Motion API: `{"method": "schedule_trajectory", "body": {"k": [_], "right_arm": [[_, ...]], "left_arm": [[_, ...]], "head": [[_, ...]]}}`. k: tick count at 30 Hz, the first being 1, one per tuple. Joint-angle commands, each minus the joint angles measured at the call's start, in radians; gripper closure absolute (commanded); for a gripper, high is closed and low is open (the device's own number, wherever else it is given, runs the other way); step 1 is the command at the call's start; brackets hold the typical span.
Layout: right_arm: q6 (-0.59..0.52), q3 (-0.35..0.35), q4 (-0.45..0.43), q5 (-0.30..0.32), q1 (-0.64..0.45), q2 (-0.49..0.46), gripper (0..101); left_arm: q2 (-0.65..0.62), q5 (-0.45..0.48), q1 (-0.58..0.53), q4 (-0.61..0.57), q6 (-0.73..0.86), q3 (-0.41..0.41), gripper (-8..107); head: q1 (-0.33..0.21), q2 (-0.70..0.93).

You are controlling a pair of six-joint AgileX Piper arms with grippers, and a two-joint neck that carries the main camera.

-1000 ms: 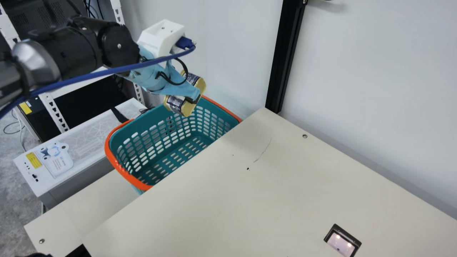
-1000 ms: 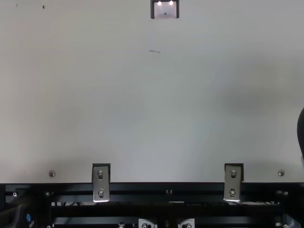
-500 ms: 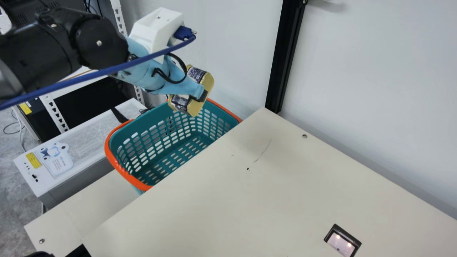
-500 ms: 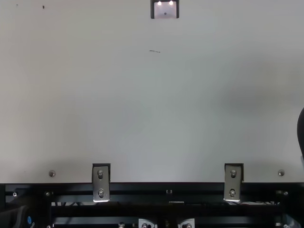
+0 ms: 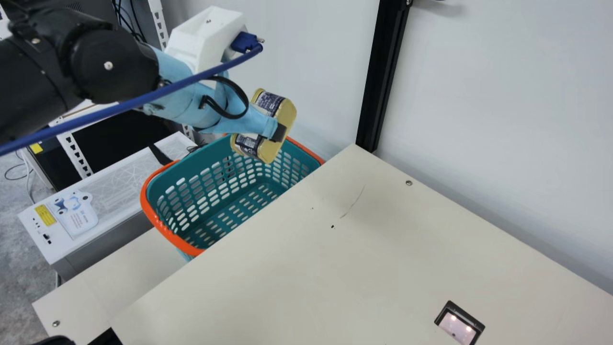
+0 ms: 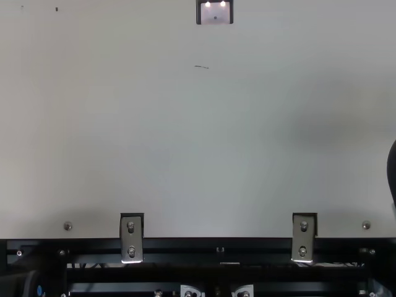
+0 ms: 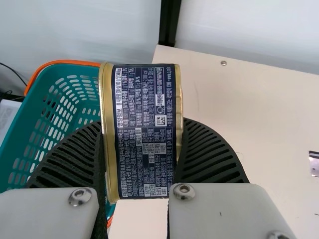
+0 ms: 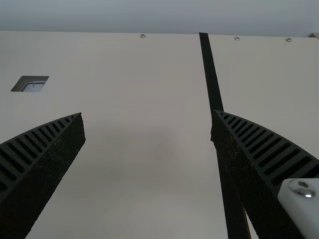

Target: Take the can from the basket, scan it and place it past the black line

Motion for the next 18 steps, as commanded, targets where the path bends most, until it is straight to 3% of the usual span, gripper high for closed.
{"method": "schedule_trajectory", "body": {"k": [1, 18], "right_arm": [[0.000, 0.000, 0.000, 0.000, 0.000, 0.000, 0], [0.000, 0.000, 0.000, 0.000, 0.000, 0.000, 0]], "left_arm": [[-0.009, 0.009, -0.016, -0.007, -0.009, -0.002, 89], [-0.075, 0.056, -0.162, -0.046, -0.114, 0.017, 89]], "head": [[-0.032, 0.023], [-0.032, 0.023]]}}
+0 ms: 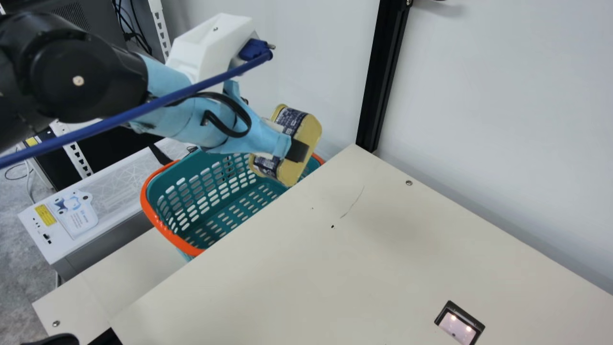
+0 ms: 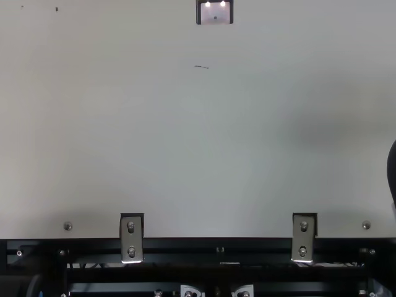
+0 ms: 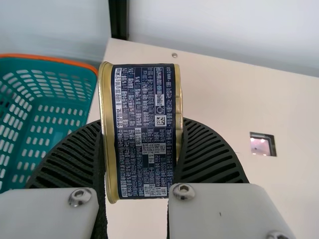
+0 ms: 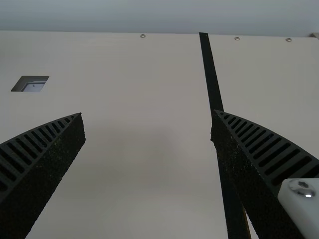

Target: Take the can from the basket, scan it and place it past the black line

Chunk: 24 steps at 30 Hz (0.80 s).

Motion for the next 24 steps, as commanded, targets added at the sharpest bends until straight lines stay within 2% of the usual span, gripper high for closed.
{"method": "schedule_trajectory", "body": {"k": [1, 24], "right_arm": [[0.000, 0.000, 0.000, 0.000, 0.000, 0.000, 0], [0.000, 0.000, 0.000, 0.000, 0.000, 0.000, 0]], "left_arm": [[-0.003, 0.004, -0.010, -0.008, -0.012, 0.003, 89], [-0.010, 0.082, -0.015, -0.212, -0.119, -0.016, 89]], "head": [[-0.032, 0.023], [-0.032, 0.023]]}}
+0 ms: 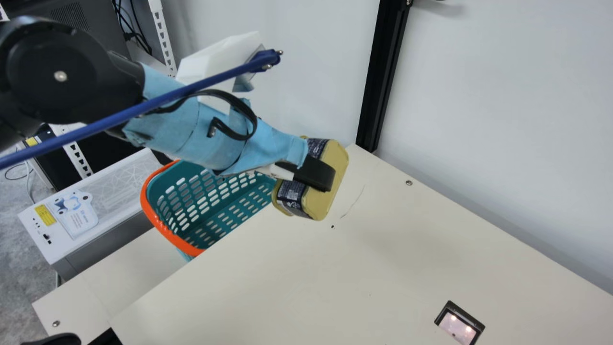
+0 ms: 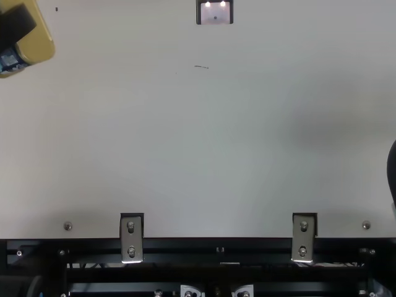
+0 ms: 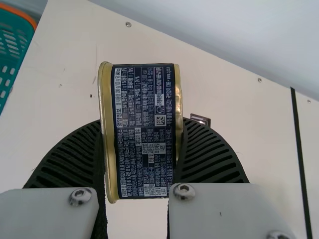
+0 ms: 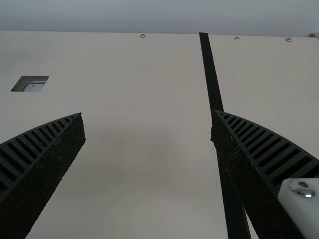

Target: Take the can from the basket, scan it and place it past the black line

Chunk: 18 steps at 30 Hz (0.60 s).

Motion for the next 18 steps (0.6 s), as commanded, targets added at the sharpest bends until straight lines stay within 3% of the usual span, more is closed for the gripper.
{"method": "schedule_trajectory", "body": {"k": [1, 18], "right_arm": [[0.000, 0.000, 0.000, 0.000, 0.000, 0.000, 0], [0.000, 0.000, 0.002, 0.000, 0.000, 0.000, 0]], "left_arm": [[0.000, 0.007, 0.004, -0.019, -0.010, 0.000, 89], [0.004, 0.067, 0.102, -0.252, -0.055, 0.007, 89]], "head": [[-0.032, 0.023], [-0.032, 0.015]]}}
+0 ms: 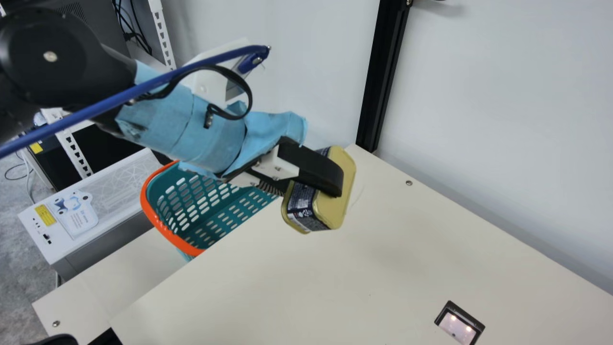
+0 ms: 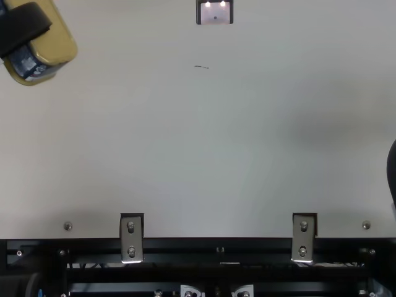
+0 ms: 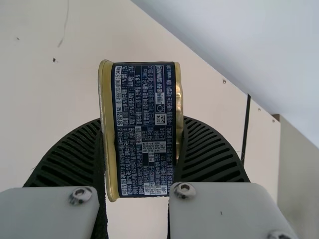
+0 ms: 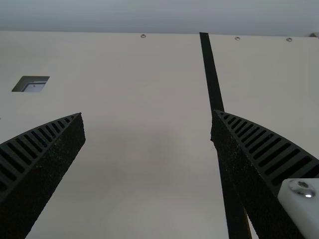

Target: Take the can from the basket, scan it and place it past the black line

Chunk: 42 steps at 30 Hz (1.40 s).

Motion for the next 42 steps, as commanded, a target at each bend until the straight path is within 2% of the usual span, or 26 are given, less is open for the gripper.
{"method": "schedule_trajectory", "body": {"k": [1, 5, 16, 22, 30, 42], "right_arm": [[0.000, 0.000, 0.000, 0.000, 0.000, 0.000, 0], [0.000, 0.000, 0.000, 0.000, 0.000, 0.000, 0], [0.000, 0.000, 0.000, 0.000, 0.000, 0.000, 0], [0.000, 0.000, 0.000, 0.000, 0.000, 0.000, 0], [0.000, 0.000, 0.000, 0.000, 0.000, 0.000, 0], [0.000, 0.000, 0.000, 0.000, 0.000, 0.000, 0]], "left_arm": [[0.000, 0.006, 0.010, -0.032, -0.001, 0.002, 89], [-0.001, 0.017, 0.024, -0.070, -0.005, 0.004, 89], [-0.008, 0.036, 0.051, -0.130, -0.009, 0.013, 89], [-0.010, 0.043, 0.066, -0.147, -0.010, 0.024, 89], [-0.010, 0.050, 0.066, -0.157, -0.031, 0.023, 89], [-0.023, 0.060, 0.031, -0.175, -0.166, -0.001, 89]], "head": [[-0.037, 0.007], [-0.037, -0.063], [-0.037, -0.474], [-0.037, -0.622], [-0.037, -0.632], [-0.037, -0.632]]}}
